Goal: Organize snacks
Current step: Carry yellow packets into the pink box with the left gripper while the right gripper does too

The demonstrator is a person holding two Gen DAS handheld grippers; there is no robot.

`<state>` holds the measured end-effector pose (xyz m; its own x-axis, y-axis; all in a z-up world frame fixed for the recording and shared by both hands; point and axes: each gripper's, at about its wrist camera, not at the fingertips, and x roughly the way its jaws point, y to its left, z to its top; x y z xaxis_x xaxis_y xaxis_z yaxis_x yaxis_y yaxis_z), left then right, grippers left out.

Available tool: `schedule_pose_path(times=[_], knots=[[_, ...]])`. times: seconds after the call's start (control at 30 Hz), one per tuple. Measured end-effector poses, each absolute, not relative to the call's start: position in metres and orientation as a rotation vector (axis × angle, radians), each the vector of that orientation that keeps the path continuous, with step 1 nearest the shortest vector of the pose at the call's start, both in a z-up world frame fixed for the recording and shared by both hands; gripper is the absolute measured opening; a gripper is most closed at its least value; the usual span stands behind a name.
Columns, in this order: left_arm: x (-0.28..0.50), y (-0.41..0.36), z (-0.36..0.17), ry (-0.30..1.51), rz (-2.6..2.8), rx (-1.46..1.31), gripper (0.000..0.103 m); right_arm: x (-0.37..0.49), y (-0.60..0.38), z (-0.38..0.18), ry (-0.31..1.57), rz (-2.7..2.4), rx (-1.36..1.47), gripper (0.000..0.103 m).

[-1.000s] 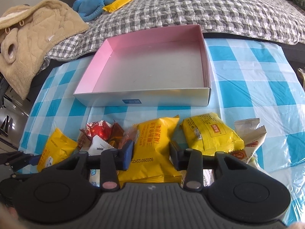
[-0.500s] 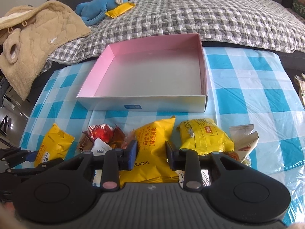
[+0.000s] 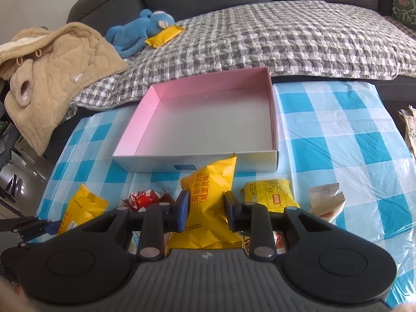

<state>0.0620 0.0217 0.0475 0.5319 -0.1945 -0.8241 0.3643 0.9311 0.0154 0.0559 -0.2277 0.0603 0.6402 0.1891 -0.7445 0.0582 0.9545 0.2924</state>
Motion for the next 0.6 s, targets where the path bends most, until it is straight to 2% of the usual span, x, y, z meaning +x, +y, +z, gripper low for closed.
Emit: schedule_pose_path(times=[0.37, 0.6], knots=[[0.076, 0.013, 0.067, 0.906, -0.342, 0.131, 0.037, 0.056, -0.244, 0.072, 0.823, 0.043, 0.353, 0.026], [0.112, -0.004, 0.080, 0.859, -0.349, 0.064, 0.037, 0.070, -0.255, 0.076, 0.768, 0.028, 0.376, 0.026]])
